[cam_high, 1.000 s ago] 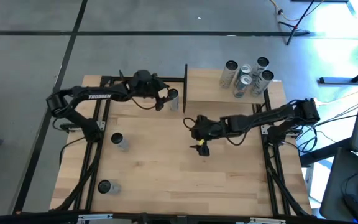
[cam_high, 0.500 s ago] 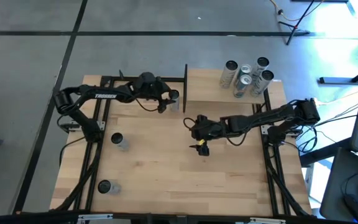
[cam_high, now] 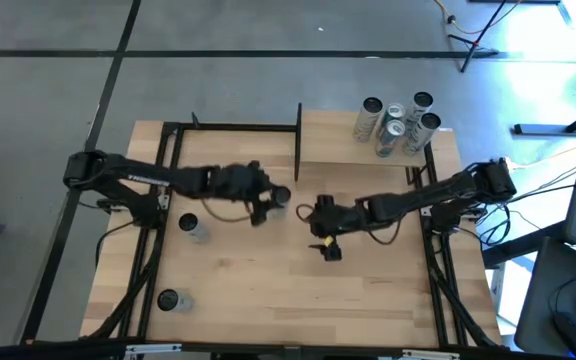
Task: Place canned beverage on shelf
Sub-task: Put the white and yellow soda can on the shelf aligned with the other white and yellow soda can
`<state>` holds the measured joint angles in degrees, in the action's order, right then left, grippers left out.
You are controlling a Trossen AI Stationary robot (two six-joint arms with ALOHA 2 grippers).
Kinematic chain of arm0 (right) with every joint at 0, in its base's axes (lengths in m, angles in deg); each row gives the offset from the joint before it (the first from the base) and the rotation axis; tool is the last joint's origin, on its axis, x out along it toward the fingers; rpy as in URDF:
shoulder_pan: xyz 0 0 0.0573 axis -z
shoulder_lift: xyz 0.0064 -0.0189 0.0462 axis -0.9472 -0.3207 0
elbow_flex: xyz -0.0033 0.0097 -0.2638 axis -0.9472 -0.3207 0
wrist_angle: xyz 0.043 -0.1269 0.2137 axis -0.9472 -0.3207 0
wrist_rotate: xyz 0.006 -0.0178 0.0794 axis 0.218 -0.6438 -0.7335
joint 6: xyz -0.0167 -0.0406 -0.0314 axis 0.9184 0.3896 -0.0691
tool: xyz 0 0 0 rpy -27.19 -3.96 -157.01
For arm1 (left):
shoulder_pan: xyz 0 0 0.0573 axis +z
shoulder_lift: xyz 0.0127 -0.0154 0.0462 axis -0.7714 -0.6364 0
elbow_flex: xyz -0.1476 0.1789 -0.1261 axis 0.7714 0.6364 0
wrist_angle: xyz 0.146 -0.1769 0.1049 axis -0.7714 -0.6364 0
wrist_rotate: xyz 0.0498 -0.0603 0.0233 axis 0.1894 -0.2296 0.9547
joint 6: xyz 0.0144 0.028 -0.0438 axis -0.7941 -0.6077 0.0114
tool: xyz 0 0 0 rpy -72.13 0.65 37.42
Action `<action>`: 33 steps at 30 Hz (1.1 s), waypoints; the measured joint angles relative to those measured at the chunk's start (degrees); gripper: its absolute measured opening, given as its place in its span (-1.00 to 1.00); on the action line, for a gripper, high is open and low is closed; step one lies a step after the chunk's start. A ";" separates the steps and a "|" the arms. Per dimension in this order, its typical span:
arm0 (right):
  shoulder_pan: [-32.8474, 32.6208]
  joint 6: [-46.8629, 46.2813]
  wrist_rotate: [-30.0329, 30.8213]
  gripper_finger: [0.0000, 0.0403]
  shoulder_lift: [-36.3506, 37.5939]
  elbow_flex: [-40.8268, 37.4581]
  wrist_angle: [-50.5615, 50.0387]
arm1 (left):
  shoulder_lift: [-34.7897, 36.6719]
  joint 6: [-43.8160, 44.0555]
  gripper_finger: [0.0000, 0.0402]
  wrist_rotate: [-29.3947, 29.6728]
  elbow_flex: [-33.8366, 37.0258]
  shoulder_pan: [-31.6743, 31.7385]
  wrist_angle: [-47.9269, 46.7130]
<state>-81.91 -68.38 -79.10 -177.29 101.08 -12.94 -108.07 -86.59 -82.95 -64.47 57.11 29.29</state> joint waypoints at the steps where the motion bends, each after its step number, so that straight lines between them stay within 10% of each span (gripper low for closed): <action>1: -1.09 -0.29 0.37 0.81 0.00 0.00 -0.08 | 0.29 1.55 -0.08 2.31 -0.06 -2.53 -0.01; 13: -15.30 -9.81 16.99 0.81 1.18 -5.13 2.44 | -8.11 23.12 -0.05 28.90 -0.12 -24.68 10.04; 33: -19.02 -12.36 19.75 0.81 1.18 -7.45 8.20 | -16.30 21.06 0.49 26.55 -7.31 -30.07 11.30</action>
<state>-100.92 -80.74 -59.35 -176.11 93.62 -4.73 -124.37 -65.53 -56.39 -71.78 27.04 40.59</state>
